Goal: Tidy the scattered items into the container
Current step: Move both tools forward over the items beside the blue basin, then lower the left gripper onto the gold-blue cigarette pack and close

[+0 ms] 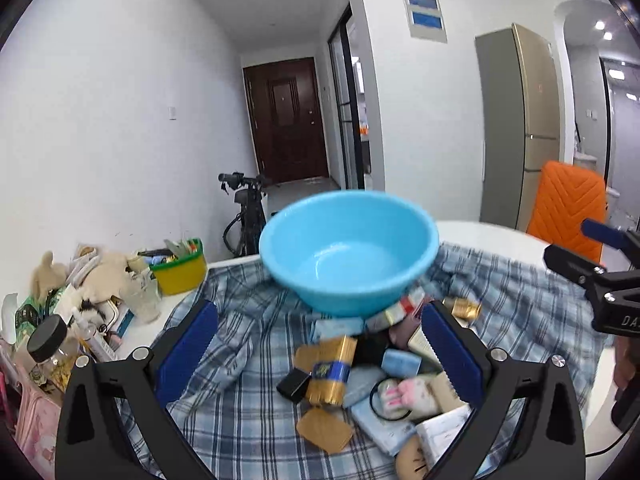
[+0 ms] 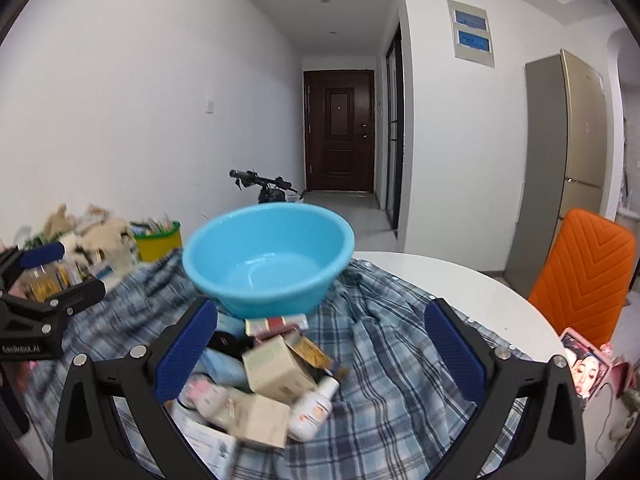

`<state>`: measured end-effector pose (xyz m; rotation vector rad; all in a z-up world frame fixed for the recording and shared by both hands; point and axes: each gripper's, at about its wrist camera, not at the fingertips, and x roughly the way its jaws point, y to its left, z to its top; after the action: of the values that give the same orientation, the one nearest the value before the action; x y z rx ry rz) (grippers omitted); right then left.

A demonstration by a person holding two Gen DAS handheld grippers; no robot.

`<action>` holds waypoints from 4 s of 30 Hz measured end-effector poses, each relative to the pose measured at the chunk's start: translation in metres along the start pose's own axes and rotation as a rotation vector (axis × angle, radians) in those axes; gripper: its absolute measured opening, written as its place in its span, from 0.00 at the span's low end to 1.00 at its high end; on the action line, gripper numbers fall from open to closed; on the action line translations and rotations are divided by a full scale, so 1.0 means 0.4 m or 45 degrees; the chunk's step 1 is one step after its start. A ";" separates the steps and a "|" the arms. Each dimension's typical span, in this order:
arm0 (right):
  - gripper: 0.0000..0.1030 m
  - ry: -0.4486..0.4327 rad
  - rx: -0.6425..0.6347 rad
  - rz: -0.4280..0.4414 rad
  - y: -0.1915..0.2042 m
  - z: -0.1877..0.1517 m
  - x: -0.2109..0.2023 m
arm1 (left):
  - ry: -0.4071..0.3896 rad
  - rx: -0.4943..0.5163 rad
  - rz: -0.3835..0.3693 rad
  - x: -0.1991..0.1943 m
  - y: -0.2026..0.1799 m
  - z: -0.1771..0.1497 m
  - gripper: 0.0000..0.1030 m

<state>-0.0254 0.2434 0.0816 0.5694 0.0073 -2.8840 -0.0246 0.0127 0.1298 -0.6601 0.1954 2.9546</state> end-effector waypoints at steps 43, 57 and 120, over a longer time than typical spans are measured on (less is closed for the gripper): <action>1.00 0.624 -0.131 0.090 0.021 0.273 0.393 | 0.520 -0.014 -0.189 0.397 0.021 0.245 1.00; 1.00 0.691 -0.110 0.142 0.027 0.247 0.505 | 0.609 -0.077 -0.199 0.502 0.079 0.230 1.00; 1.00 0.856 -0.262 0.346 -0.020 0.019 0.231 | 0.897 0.147 -0.828 0.608 0.042 -0.179 1.00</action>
<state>-0.1135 0.2330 0.0535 1.3392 0.2954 -2.2711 -0.2159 0.0041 -0.0370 -1.4014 0.1592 1.9947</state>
